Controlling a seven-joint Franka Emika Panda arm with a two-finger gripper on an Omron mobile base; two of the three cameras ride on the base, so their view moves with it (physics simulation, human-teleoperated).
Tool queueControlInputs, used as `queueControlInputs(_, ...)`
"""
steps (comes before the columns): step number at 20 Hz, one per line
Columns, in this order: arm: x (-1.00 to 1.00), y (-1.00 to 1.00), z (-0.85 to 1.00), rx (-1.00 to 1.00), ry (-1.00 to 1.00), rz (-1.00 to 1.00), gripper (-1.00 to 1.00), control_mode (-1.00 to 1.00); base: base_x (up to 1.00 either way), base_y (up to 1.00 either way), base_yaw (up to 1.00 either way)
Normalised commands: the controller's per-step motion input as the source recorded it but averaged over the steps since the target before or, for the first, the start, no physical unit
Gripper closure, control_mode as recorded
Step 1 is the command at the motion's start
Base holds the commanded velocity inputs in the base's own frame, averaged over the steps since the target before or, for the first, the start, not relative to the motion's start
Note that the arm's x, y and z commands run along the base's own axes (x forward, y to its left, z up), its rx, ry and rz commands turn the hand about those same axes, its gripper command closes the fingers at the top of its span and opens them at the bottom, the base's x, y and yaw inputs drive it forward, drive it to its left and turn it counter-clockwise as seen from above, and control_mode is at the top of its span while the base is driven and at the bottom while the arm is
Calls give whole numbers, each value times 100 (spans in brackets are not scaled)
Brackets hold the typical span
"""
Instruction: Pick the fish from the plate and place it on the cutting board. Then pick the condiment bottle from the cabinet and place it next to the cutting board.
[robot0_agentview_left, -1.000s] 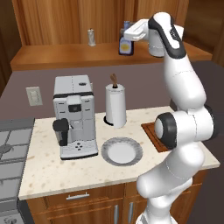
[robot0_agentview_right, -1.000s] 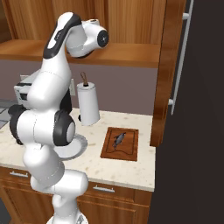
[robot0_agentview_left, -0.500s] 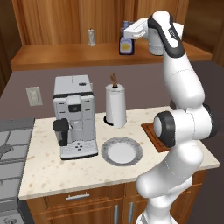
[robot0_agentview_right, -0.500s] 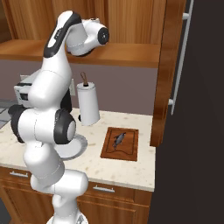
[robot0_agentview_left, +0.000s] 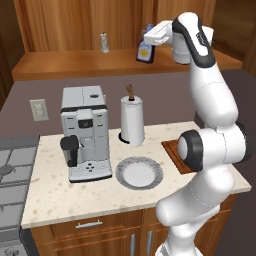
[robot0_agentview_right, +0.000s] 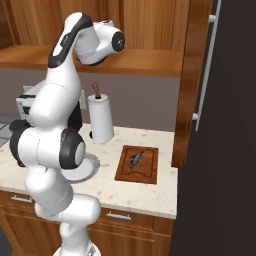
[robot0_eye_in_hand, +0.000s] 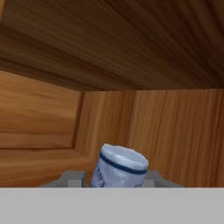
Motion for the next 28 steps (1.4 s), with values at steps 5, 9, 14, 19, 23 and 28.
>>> queueControlInputs(5,-20,0,0,0,-3,1,100,-100,0,0,0)
queueControlInputs(9,-4,0,0,0,0,2,100,-100,0,0,0)
queueControlInputs(14,-2,0,0,0,0,0,100,-100,0,0,0)
queueControlInputs(19,-27,0,6,0,0,0,100,-100,0,0,0)
queueControlInputs(23,-38,0,24,1,0,0,100,-100,0,0,0)
queueControlInputs(28,-43,0,25,0,0,0,100,-100,0,0,0)
